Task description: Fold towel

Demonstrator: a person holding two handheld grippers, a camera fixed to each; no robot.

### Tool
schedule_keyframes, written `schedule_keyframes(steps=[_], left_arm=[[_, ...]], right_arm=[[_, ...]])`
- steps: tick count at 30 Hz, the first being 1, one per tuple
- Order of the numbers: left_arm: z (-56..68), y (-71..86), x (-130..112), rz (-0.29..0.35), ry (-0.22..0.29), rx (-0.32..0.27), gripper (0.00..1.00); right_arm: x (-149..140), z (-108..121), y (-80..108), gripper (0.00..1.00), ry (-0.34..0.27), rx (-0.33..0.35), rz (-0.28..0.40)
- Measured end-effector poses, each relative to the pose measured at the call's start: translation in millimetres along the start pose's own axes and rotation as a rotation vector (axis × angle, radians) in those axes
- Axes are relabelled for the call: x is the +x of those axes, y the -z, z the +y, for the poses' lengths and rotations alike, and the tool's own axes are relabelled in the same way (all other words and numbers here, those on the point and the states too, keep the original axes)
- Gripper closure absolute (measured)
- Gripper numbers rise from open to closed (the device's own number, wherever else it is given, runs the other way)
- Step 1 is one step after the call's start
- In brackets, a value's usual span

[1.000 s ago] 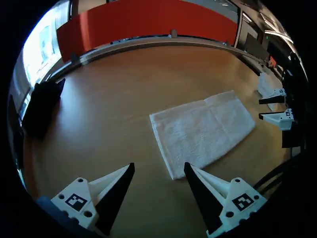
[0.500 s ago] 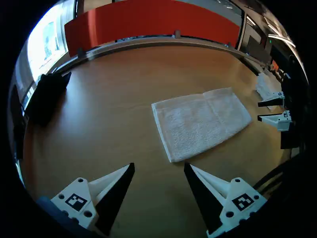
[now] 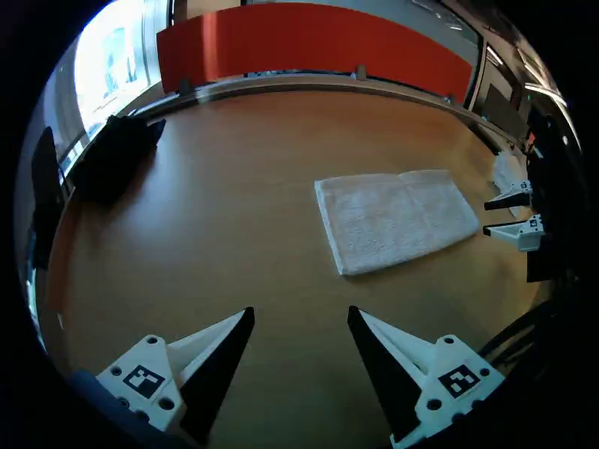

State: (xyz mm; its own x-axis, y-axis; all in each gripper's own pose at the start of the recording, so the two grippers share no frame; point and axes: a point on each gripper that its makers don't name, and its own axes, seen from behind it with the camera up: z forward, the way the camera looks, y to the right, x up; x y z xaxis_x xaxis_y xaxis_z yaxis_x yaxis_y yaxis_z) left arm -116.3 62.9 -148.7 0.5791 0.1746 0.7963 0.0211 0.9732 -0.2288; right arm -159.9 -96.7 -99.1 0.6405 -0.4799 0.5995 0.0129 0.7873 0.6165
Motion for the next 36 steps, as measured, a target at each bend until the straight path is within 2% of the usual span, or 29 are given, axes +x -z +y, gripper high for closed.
schedule_keyframes(steps=[6,21,24,32,36], left_arm=[[-7.4,13.0,-11.2,-0.002,0.028,0.021,0.07],[-23.7,47.3,-30.0,0.007,0.094,0.062,0.07],[-25.3,50.3,-33.1,0.006,0.104,0.069,0.07],[-25.7,53.5,-35.2,0.008,0.106,0.076,0.08],[-23.4,54.7,-32.3,0.014,0.106,0.070,0.08]], right_arm=[[-3.3,-0.5,-5.5,0.15,0.025,0.025,-0.018],[-20.6,3.5,-13.8,0.53,0.095,0.096,-0.073],[-21.8,3.1,-14.9,0.61,0.099,0.106,-0.076],[-20.2,0.7,-14.9,0.92,0.100,0.121,-0.072],[-16.5,-1.0,-13.3,0.96,0.097,0.122,-0.065]])
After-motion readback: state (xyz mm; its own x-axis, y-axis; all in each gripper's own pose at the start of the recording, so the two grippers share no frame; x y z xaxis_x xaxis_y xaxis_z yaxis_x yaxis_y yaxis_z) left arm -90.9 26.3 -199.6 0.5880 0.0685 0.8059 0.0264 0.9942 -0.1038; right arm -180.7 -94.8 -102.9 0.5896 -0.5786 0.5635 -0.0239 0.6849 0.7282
